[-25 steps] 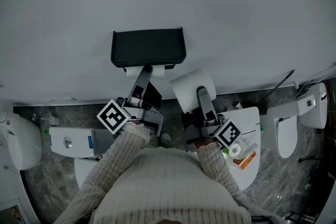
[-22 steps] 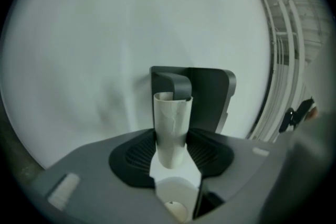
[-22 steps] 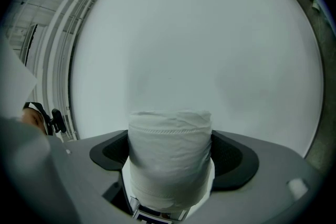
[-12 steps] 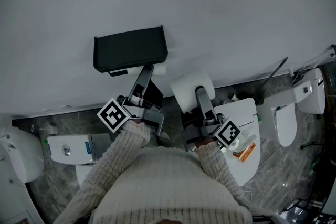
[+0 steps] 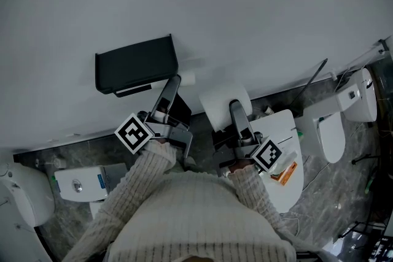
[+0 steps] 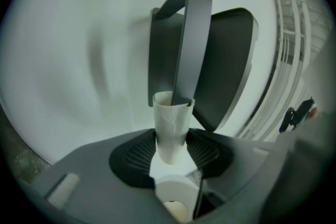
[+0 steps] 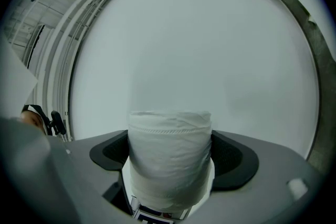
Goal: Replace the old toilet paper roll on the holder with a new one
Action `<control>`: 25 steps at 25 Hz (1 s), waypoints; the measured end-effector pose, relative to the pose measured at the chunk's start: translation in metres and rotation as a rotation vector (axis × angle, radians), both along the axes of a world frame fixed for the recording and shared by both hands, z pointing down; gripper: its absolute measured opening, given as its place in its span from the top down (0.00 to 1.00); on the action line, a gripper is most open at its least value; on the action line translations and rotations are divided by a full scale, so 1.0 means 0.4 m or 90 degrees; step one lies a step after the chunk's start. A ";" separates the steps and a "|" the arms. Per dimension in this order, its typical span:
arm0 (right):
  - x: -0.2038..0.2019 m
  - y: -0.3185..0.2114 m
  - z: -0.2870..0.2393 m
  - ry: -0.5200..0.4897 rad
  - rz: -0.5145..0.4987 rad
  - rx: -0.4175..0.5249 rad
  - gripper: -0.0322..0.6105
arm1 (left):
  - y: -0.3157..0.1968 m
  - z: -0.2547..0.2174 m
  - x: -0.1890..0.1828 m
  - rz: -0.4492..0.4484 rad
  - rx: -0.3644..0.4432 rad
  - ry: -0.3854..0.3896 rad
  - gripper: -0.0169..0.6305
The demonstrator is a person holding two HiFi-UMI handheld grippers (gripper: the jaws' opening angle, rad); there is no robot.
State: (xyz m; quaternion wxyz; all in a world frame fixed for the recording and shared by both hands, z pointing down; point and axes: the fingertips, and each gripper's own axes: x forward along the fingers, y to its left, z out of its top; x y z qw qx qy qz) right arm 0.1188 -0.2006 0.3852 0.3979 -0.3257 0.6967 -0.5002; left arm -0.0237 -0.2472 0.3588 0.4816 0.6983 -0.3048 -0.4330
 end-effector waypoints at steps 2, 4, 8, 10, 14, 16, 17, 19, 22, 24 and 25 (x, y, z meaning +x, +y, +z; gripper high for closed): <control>0.005 0.002 0.000 0.001 0.011 0.000 0.23 | -0.003 0.000 0.008 0.012 0.001 0.003 0.70; 0.012 0.004 0.003 0.005 0.024 -0.001 0.23 | -0.008 0.004 0.015 0.024 0.000 0.005 0.70; 0.026 0.008 0.013 0.008 0.053 -0.008 0.23 | -0.016 0.025 0.027 0.048 -0.011 0.009 0.70; 0.034 0.012 0.019 0.010 0.067 -0.013 0.23 | -0.018 0.032 0.033 0.059 -0.014 0.012 0.70; 0.052 0.020 0.029 0.012 0.094 -0.022 0.23 | -0.019 0.042 0.049 0.082 -0.020 0.014 0.70; 0.059 0.021 0.035 0.011 0.105 -0.026 0.23 | -0.020 0.050 0.053 0.091 -0.025 0.015 0.70; 0.060 0.020 0.038 0.011 0.110 -0.028 0.23 | -0.021 0.054 0.054 0.095 -0.027 0.014 0.70; 0.065 0.018 0.043 0.013 0.122 -0.031 0.23 | -0.018 0.064 0.057 0.100 -0.033 0.013 0.70; 0.087 0.042 0.038 0.009 0.132 -0.029 0.23 | 0.018 0.069 0.075 0.105 -0.039 0.008 0.70; 0.104 0.069 0.028 0.006 0.134 -0.022 0.23 | 0.056 0.064 0.089 0.103 -0.038 0.002 0.70; 0.107 0.077 0.025 0.004 0.135 -0.020 0.23 | 0.070 0.062 0.090 0.100 -0.037 0.000 0.70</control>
